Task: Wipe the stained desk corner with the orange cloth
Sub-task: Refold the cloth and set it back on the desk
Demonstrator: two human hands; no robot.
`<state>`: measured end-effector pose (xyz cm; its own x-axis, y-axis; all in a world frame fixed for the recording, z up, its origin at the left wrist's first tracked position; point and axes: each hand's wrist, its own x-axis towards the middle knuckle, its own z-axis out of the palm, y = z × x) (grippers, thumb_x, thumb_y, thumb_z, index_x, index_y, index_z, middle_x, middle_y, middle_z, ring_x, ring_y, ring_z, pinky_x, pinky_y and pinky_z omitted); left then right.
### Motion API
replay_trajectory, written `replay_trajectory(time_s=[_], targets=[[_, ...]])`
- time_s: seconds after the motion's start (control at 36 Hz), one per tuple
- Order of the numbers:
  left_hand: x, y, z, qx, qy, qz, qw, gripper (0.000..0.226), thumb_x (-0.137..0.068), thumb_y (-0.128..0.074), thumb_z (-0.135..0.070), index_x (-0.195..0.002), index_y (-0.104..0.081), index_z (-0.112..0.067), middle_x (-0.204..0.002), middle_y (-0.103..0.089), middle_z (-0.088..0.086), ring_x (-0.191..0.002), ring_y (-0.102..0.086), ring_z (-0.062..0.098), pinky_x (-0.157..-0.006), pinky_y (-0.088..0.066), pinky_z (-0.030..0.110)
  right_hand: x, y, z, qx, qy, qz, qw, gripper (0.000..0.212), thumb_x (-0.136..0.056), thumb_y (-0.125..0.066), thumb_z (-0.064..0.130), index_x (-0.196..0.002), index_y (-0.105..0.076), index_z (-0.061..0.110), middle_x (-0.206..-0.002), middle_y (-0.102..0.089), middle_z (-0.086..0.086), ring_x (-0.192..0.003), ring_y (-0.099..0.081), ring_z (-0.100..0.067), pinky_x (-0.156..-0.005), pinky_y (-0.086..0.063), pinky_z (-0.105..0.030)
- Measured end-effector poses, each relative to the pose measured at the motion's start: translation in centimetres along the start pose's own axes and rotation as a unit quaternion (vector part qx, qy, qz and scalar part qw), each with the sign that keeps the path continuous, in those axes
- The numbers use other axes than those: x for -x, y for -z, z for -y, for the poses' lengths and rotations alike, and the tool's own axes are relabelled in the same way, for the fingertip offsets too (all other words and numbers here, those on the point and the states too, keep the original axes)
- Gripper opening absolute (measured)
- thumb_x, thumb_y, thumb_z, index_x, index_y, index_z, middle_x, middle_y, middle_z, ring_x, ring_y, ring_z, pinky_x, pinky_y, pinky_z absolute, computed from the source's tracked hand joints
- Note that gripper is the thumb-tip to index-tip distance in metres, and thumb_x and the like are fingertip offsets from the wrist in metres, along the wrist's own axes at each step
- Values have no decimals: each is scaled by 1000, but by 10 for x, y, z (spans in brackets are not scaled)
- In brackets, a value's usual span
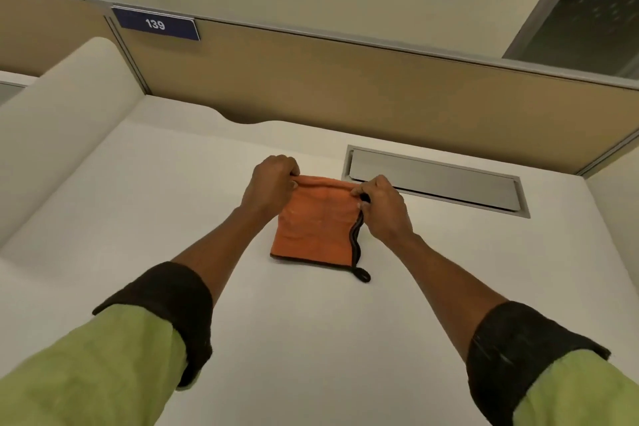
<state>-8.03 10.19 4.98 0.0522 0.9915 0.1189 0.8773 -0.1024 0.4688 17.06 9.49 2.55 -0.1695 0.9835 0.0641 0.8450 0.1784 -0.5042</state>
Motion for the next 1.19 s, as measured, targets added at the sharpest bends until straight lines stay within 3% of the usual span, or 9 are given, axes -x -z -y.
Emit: replay_trajectory(time_s=[0.08,0.17,0.28,0.36,0.44,0.58,0.94,1.08,1.19], targets=[[-5,-14,1,-69,-32,-9,997,48,-96,-73,4,-143,-64,-1,-141,-68,20,-134,-61,39,-106,-52,48,2,-10,1,46,-18,3,999,43,-96,-58,11,-138,-62,21,-141,-50,-5,-119,-60,-28,-88,-57,-41],[2,-27,4,-108,-53,3,993,63,-93,-80,-4,-151,-57,1,-151,-63,21,-142,-55,42,-113,-47,53,18,-27,-4,55,-66,-3,996,43,-100,-57,22,-143,-53,17,-162,-33,-8,-133,-55,-32,-94,-56,-44],[22,-50,15,-136,-127,81,979,63,-97,-75,-24,-152,-55,-1,-162,-53,20,-156,-44,39,-123,-38,51,37,-46,-12,69,-32,29,997,49,-103,-51,25,-151,-44,17,-167,-26,-8,-140,-50,-31,-101,-54,-49],[33,-67,27,-166,-141,170,961,93,-101,-67,-55,-169,-31,-3,-181,-24,18,-171,-15,33,-136,-16,45,40,-58,-12,85,2,73,994,65,-102,-55,34,-159,-31,15,-171,-18,-9,-153,-32,-30,-114,-44,-48],[35,-75,39,-219,-133,236,937,122,-97,-55,-79,-174,-3,0,-184,5,21,-172,9,34,-139,0,45,31,-63,-6,75,18,117,990,78,-97,-61,47,-159,-27,15,-172,-14,-9,-156,-24,-31,-120,-36,-48],[24,-77,49,-231,-113,287,923,139,-90,-49,-90,-171,16,2,-179,24,26,-168,23,38,-138,10,47,17,-70,-9,143,23,205,968,106,-93,-59,64,-163,-7,5,-173,4,-18,-161,4,-35,-129,-16,-49],[-2,-83,60,-244,-84,338,905,157,-75,-45,-104,-165,34,-3,-176,37,18,-165,34,31,-134,16,60,-3,-80,-25,135,-10,247,960,128,-86,-58,77,-161,11,0,-169,26,-17,-157,25,-32,-130,-6,-47],[-7,-80,50,-276,-72,356,890,159,-74,-47,-105,-164,34,-1,-175,38,21,-165,33,33,-134,18,58,-6,-73,-22,126,-15,247,961,127,-84,-65,73,-163,3,1,-171,19,-16,-159,19,-32,-129,-15,-49],[-4,-75,39,-302,-85,348,884,161,-72,-51,-104,-169,21,3,-177,26,29,-167,23,43,-136,10,59,6,-59,-19,112,-15,213,970,102,-89,-66,64,-161,-17,12,-173,-6,-14,-160,-4,-36,-125,-28,-53]])
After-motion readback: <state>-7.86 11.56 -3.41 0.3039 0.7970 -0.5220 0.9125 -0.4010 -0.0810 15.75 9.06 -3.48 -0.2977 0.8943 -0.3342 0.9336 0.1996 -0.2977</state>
